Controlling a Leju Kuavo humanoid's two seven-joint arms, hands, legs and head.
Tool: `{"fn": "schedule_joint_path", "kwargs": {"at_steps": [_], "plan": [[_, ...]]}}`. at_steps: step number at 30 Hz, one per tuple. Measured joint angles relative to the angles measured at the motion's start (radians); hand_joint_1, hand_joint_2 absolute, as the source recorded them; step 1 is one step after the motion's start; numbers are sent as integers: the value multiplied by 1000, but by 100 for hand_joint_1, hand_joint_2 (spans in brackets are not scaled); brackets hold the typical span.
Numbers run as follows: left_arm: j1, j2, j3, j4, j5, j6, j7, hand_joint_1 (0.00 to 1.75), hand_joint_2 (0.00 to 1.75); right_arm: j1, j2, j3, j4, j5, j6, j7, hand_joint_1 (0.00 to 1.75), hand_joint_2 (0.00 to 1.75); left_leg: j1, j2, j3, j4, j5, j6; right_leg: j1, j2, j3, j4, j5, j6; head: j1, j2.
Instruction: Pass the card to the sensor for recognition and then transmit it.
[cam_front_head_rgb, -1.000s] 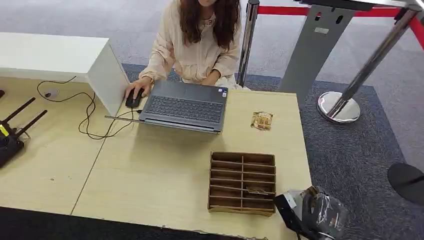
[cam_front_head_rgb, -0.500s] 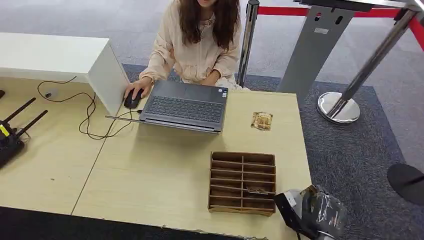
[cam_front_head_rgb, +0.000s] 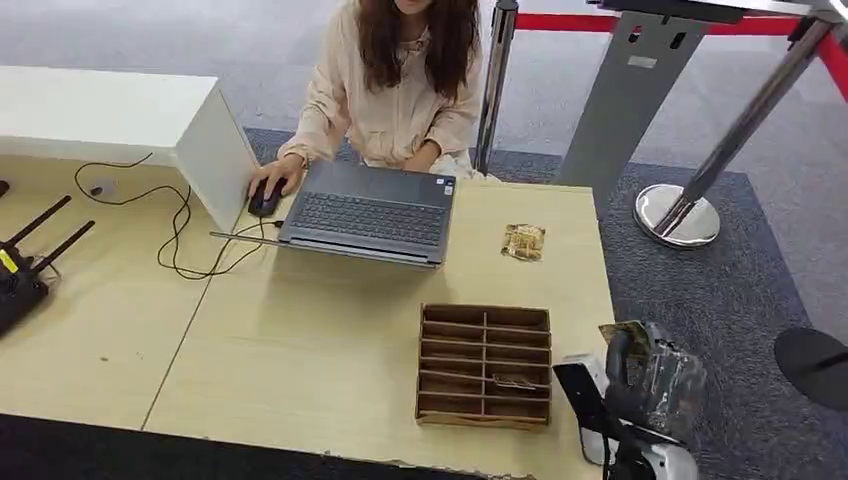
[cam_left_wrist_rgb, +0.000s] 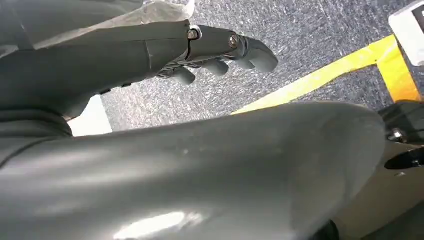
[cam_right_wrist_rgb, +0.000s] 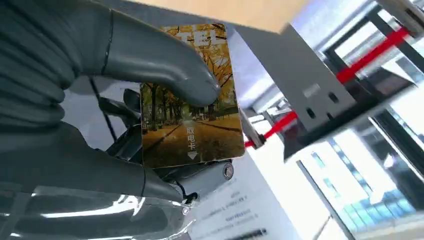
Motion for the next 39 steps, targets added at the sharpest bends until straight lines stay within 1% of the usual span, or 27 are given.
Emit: {"fn": "schedule_joint_path", "kwargs": {"at_steps": [2,4,5,7,12,15,19,22,24,27,31,35,39], "plan": [[1,0,0,0,-4,0,0,0,0,-23,-8,39,-69,75,0,55,175,175,0,0,0,0,0,0,0,0,0,0,0,0,0,0],[0,0,0,0,-8,-3,0,0,0,-61,-30,96,-127,149,0,128,175,175,0,0,0,0,0,0,0,0,0,0,0,0,0,0],[0,0,0,0,-12,-6,0,0,0,-83,-41,128,-156,177,0,166,175,175,0,0,0,0,0,0,0,0,0,0,0,0,0,0],[0,0,0,0,-18,-10,0,0,0,-127,-67,179,-193,201,3,220,175,175,0,0,0,0,0,0,0,0,0,0,0,0,0,0],[-1,0,-3,0,-35,-23,-10,0,0,-256,-132,320,-275,241,66,290,175,175,0,0,0,0,0,0,0,0,0,0,1,0,0,0],[-1,0,-8,0,-47,-32,-19,0,0,-345,-159,384,-288,220,101,330,175,175,0,0,0,0,1,0,0,0,0,0,1,0,0,0],[-2,0,-14,0,-62,-39,-30,0,0,-440,-186,434,-279,146,116,345,175,175,0,0,0,0,1,0,0,0,0,0,1,0,0,0],[-3,0,-23,0,-77,-43,-39,0,0,-502,-201,459,-246,97,128,355,175,175,0,0,0,0,1,0,0,0,0,0,1,0,0,0],[-4,0,-30,0,-88,-45,-51,0,0,-541,-205,473,-200,51,139,361,175,175,0,0,0,0,1,0,0,0,0,0,1,0,0,0],[-5,0,-35,0,-96,-50,-61,0,0,-593,-208,487,-124,14,148,360,175,175,0,0,0,0,1,0,0,0,0,0,1,0,0,0],[-7,0,-45,0,-105,-51,-70,0,0,-644,-209,506,-23,-10,168,361,175,175,0,0,-1,0,1,0,0,0,0,0,1,0,0,0],[-9,0,-54,0,-110,-53,-76,0,0,-696,-209,527,68,-29,217,372,175,175,0,0,0,0,1,0,0,0,0,0,1,0,0,0],[-9,0,-59,0,-112,-54,-79,0,0,-729,-205,546,135,-39,233,379,175,175,0,0,-1,0,1,0,0,0,0,0,1,0,0,0]]}}
